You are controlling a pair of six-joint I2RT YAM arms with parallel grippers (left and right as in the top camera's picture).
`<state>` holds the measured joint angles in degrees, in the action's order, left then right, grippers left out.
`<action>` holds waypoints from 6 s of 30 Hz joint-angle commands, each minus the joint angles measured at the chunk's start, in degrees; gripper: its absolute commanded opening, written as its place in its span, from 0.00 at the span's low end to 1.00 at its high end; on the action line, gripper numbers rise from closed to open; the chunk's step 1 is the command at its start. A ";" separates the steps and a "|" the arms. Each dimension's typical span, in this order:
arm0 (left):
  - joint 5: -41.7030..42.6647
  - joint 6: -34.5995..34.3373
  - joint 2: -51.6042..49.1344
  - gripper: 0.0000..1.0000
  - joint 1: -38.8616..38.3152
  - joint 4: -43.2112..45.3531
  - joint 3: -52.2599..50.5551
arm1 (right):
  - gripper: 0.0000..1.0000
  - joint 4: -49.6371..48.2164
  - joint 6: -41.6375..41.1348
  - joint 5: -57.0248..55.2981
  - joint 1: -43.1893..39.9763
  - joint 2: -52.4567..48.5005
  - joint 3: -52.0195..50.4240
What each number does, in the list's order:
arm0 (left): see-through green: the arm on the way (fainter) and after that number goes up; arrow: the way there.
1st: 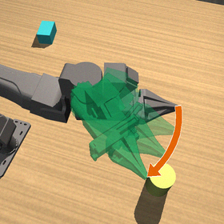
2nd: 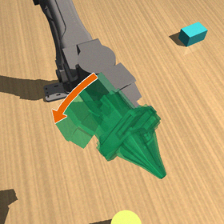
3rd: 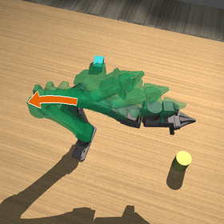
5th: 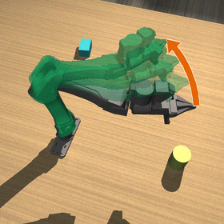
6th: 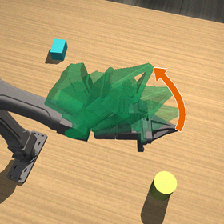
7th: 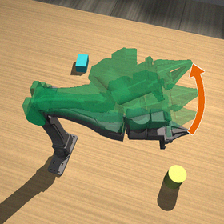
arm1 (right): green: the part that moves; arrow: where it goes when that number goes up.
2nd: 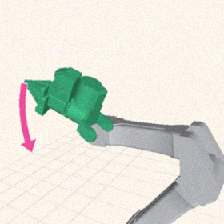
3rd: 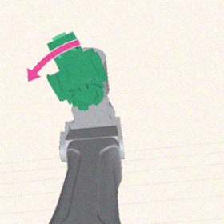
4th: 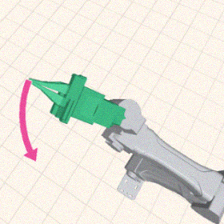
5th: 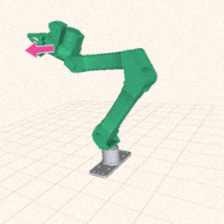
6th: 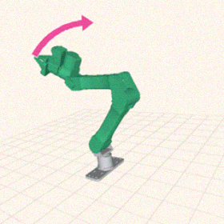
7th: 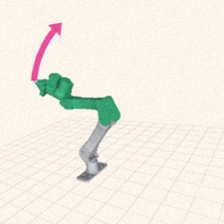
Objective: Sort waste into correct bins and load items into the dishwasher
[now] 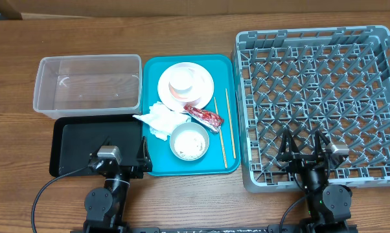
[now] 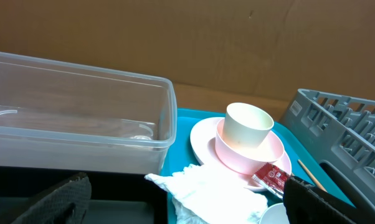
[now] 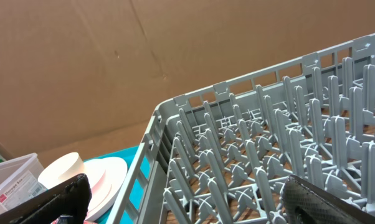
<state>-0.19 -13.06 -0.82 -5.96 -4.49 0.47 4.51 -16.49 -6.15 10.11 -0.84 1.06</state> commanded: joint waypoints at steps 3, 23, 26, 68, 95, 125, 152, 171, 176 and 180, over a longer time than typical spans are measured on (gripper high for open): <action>0.63 1.49 -0.04 1.00 0.33 0.04 -0.20 | 1.00 -0.31 0.02 0.28 -0.39 0.50 -0.61; 0.63 1.49 -0.04 1.00 0.31 0.02 -0.20 | 1.00 -0.31 0.02 0.28 -0.39 0.50 -0.61; 0.63 1.49 -0.04 1.00 0.31 0.02 -0.20 | 1.00 -0.31 0.02 0.28 -0.39 0.50 -0.61; 0.63 1.49 -0.04 1.00 0.31 0.04 -0.20 | 1.00 -0.31 0.02 0.28 -0.39 0.50 -0.61; 0.68 1.25 -0.04 1.00 0.31 2.08 -0.20 | 1.00 -0.31 0.02 0.28 -0.39 0.50 -0.61; 5.11 -3.52 -0.20 1.00 0.26 0.28 -0.13 | 1.00 -0.33 0.02 0.28 -0.39 0.50 -0.61; 22.23 -8.11 -5.33 1.00 0.26 -30.67 29.35 | 1.00 -0.31 0.02 0.28 -0.39 0.50 -0.61; 28.09 1.86 -75.32 1.00 -1.25 -76.00 74.95 | 1.00 -0.31 0.02 0.28 -0.39 0.50 -0.61; 33.14 4.37 -88.17 0.53 -1.33 -76.26 74.95 | 1.00 -0.31 0.02 0.28 -0.39 0.50 -0.61; 36.24 10.93 -93.70 0.04 -2.80 -75.47 74.95 | 1.00 -0.31 0.02 0.28 -0.39 0.50 -0.61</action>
<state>31.99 -8.27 -92.58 -7.46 -80.49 74.56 4.54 -16.49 -6.15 10.11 -0.84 1.04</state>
